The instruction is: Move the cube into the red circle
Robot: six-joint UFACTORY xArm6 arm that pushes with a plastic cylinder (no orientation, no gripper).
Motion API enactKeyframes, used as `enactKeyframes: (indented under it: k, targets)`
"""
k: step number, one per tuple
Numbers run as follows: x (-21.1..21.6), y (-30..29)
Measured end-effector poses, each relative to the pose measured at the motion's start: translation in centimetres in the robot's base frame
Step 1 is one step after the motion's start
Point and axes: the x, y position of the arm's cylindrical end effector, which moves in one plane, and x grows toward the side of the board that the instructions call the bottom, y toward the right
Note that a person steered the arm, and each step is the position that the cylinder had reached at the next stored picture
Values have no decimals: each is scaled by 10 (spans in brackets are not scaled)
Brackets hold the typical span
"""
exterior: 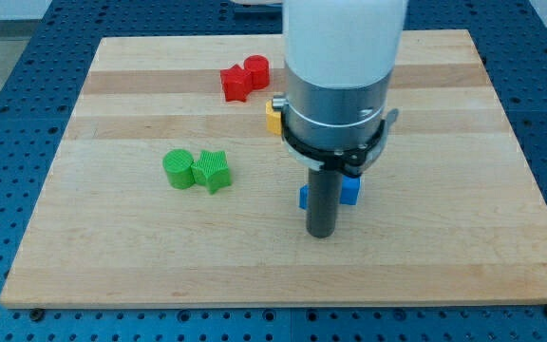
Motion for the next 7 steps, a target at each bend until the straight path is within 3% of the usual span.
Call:
enactKeyframes:
  k: [3, 7]
  targets:
    - [-78, 54]
    - [-162, 26]
